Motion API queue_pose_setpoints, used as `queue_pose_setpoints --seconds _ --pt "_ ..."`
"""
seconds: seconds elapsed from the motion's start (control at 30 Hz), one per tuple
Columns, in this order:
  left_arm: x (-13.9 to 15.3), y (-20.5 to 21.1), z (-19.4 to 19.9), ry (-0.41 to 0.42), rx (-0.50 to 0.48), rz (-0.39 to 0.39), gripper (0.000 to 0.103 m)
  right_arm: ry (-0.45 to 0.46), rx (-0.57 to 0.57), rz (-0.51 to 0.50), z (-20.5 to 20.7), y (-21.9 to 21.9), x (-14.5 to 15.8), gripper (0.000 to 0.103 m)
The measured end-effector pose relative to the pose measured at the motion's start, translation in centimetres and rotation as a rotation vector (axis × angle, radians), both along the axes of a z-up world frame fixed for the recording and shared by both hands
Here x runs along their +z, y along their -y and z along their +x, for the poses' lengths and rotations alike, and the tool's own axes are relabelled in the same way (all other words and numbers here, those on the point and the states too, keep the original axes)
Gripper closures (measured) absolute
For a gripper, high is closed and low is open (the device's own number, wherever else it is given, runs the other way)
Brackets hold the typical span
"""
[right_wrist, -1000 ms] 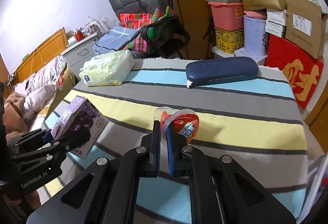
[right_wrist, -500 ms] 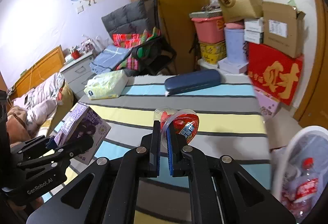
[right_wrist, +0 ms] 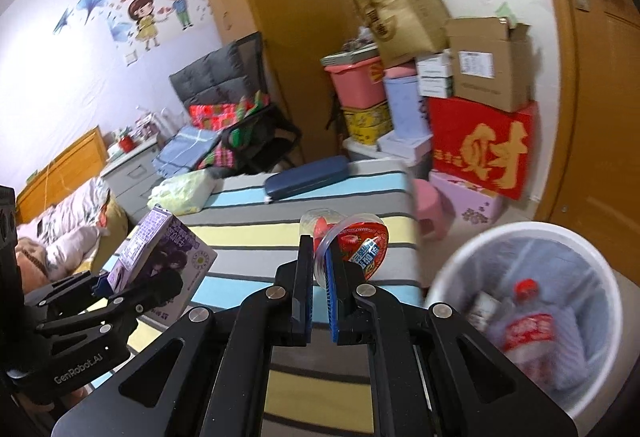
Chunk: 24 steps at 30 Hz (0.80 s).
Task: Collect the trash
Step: 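Carry the milk box and plastic cup over the bin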
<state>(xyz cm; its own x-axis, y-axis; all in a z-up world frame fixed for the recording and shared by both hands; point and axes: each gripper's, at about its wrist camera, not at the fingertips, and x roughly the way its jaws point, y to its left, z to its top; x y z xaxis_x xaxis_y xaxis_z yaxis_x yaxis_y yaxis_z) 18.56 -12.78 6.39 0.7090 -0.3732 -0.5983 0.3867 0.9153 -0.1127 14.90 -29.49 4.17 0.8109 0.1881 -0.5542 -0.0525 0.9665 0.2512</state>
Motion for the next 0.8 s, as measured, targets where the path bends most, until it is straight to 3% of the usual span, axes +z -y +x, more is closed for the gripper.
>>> queue_pose_setpoints --seconds 0.47,0.8 --pt "0.6 8.0 -4.1 0.017 -0.143 0.013 0.066 0.028 -0.139 0.009 -4.5 5.6 0.4 0.097" --pt "-1.3 13.5 -5.2 -0.029 -0.222 0.030 0.066 -0.014 -0.227 -0.001 -6.5 9.8 -0.7 0.097"
